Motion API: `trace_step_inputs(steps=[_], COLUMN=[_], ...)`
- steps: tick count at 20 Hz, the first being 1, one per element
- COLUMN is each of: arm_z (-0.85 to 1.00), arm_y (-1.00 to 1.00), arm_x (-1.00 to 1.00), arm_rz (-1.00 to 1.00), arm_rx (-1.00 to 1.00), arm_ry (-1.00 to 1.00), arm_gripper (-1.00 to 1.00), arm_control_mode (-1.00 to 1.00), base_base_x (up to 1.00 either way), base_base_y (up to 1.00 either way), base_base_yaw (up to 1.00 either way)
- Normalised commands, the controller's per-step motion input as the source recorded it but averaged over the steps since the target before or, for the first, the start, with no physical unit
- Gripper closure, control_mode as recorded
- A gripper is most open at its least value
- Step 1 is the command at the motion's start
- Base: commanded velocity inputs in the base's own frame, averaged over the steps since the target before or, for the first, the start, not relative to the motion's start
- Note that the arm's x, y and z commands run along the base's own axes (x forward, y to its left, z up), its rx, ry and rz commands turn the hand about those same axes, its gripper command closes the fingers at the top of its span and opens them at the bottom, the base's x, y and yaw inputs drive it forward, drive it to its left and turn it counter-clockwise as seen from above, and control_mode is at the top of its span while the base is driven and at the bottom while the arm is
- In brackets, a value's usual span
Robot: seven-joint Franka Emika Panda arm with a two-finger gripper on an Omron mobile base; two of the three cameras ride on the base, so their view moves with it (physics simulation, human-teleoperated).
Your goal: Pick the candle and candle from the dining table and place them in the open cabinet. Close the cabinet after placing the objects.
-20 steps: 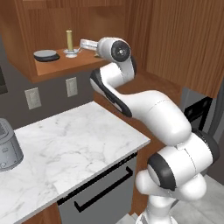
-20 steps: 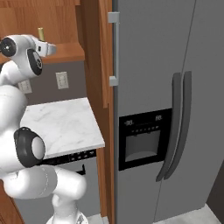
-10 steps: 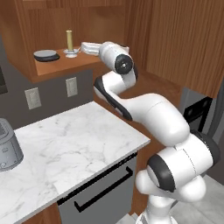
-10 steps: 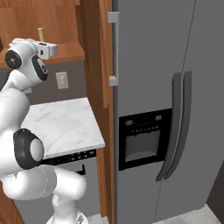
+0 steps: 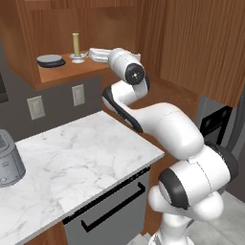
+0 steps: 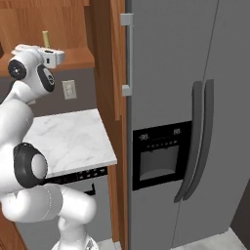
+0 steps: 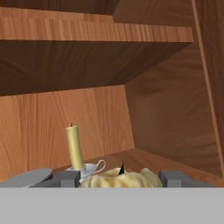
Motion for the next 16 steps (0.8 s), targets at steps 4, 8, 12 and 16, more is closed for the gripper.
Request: trace_step_inputs(steps=[4, 8, 12, 16], arm_z=[0.01, 0.01, 0.00, 0.00], arm_y=[0.00, 0.00, 0.00, 0.00], arm_x=[0.22, 0.29, 0.43, 0.40], arm_rz=[0.00, 0.00, 0.00, 0.00], arm_rx=[0.00, 0.00, 0.00, 0.00], arm_ry=[0.00, 0.01, 0.04, 0.01], arm_gripper=[1.00, 1.00, 1.00, 1.00], arm_control_mode=[-1.00, -1.00, -1.00, -1.00], base_base_x=[0.00, 0.00, 0.00, 0.00], base_base_y=[0.00, 0.00, 0.00, 0.00], base_base_yaw=[0.00, 0.00, 0.00, 0.00])
